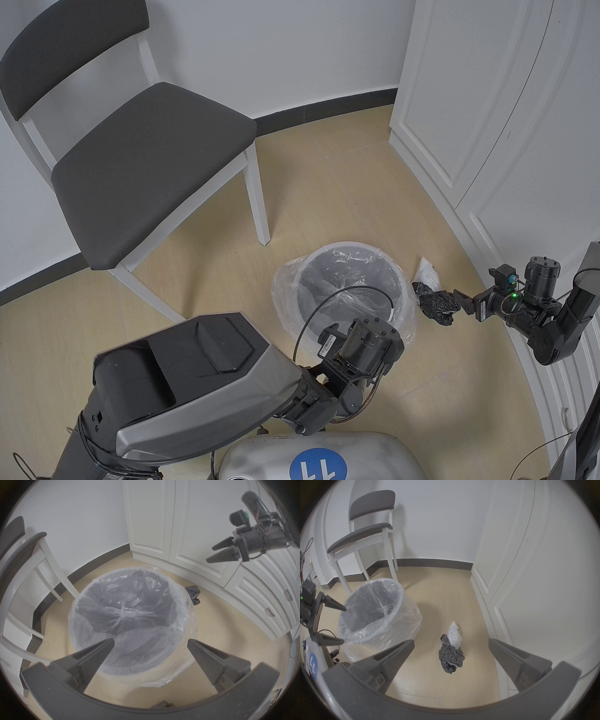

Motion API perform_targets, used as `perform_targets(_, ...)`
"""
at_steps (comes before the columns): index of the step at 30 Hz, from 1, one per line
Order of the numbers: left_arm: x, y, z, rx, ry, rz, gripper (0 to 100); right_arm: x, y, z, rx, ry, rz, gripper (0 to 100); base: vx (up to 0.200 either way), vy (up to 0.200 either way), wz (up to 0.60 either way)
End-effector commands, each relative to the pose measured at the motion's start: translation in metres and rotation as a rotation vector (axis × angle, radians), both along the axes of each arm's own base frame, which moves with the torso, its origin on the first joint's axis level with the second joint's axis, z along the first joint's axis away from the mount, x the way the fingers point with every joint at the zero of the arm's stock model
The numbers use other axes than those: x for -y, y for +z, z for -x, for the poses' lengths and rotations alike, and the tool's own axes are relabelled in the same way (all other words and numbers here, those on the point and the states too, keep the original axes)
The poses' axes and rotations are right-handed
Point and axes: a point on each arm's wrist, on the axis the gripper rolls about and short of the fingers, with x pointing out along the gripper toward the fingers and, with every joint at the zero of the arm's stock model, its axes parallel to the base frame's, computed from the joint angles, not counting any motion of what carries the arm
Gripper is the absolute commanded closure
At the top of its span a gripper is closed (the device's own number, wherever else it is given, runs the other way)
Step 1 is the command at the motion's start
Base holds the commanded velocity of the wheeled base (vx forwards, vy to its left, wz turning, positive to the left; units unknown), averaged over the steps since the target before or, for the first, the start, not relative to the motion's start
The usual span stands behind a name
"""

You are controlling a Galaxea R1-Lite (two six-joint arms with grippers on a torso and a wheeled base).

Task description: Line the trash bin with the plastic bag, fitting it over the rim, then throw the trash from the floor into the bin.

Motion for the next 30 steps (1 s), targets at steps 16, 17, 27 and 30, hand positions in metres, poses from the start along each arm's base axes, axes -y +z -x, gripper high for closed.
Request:
perform_targets(16, -0.005, 0.033, -0.032, 0.084, 0.045, 0.061, 0, -0.002, -0.004, -0.001, -0.012, 0.010, 0.013, 0, 0.000, 0.000, 0.00)
perform_targets(17, -0.005, 0.033, -0.032, 0.084, 0.045, 0.061, 0, -0.002, -0.004, -0.001, -0.012, 0.010, 0.013, 0, 0.000, 0.000, 0.00)
perform_targets(27, 0.007, 0.000, -0.072, 0.089, 0.076, 0.015, 0, 0.002, -0.004, -0.003, -0.008, -0.002, 0.013, 0, 0.000, 0.000, 0.00)
perform_targets(30, 0.011, -0.001, -0.068, 0.088, 0.064, 0.016, 0, 0.002, -0.004, -0.003, -0.006, -0.004, 0.013, 0, 0.000, 0.000, 0.00)
